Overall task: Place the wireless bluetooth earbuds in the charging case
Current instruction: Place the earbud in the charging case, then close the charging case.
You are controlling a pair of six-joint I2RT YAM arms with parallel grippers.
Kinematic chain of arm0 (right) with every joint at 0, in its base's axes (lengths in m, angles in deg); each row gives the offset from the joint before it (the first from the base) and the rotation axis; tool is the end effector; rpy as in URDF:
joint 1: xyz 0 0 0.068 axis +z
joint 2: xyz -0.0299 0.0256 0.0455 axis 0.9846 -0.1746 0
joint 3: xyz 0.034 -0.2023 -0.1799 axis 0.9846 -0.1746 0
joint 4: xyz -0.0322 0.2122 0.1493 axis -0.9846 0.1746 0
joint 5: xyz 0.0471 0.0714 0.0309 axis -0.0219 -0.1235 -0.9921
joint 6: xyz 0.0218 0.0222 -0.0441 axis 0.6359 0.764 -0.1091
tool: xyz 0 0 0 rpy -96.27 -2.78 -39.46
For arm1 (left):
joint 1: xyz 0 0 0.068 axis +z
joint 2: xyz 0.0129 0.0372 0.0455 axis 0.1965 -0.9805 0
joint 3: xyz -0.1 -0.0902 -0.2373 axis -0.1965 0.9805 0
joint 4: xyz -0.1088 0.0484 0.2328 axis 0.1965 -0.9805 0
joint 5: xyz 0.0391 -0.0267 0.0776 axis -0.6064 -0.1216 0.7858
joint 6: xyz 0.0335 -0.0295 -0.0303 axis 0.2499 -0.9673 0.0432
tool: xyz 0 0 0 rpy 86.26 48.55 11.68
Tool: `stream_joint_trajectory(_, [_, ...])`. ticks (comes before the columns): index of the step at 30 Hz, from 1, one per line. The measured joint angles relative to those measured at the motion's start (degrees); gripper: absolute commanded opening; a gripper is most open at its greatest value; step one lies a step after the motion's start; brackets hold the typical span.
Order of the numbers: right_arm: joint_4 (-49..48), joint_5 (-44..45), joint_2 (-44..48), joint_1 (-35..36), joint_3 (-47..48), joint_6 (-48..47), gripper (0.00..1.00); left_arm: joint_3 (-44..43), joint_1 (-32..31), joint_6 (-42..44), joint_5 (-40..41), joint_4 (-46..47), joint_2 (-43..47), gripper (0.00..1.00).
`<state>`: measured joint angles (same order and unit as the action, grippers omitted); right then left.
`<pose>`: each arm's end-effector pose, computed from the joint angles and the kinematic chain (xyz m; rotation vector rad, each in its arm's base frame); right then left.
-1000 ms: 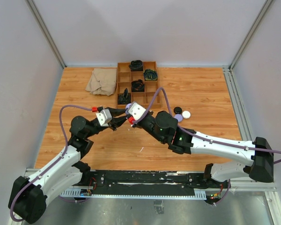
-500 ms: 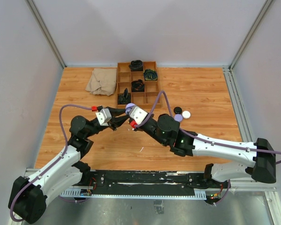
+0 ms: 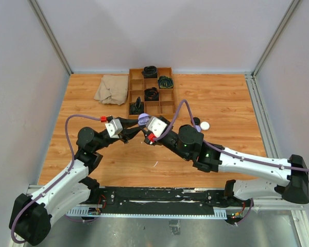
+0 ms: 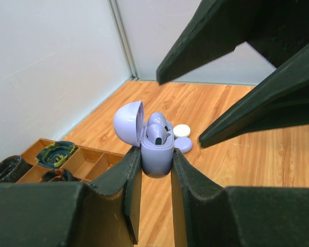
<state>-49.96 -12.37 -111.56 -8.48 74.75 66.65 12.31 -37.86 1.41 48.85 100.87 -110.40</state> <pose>0.1001 0.2654 0.3682 -0.9071 1.1811 0.4727 0.1556 -0.1015 0.2895 0.8842 1.0625 -0.7354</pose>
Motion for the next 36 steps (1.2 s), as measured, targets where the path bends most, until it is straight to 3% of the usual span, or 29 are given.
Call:
stream_joint_trajectory(12, [12.83,-11.02,9.79,-8.57,0.37,4.09,0.72,0.00,0.00,-0.02,-2.32,0.02,-0.46,0.00])
stream_joint_trajectory(20, [18.80,-24.22,9.84,-16.17,1.33,7.56,0.99,-0.02,0.00,-0.28,-6.62,0.02,-1.27,0.00])
stream_joint_trajectory(27, [21.75,-36.26,8.02,-19.78,2.67,7.54,0.99,-1.18,-0.02,-1.07,-11.02,0.07,-3.06,0.00])
stream_joint_trajectory(36, [22.95,-45.59,1.66,-20.28,5.86,6.86,0.99,-1.51,-0.28,-1.99,-14.21,0.09,-4.39,0.00])
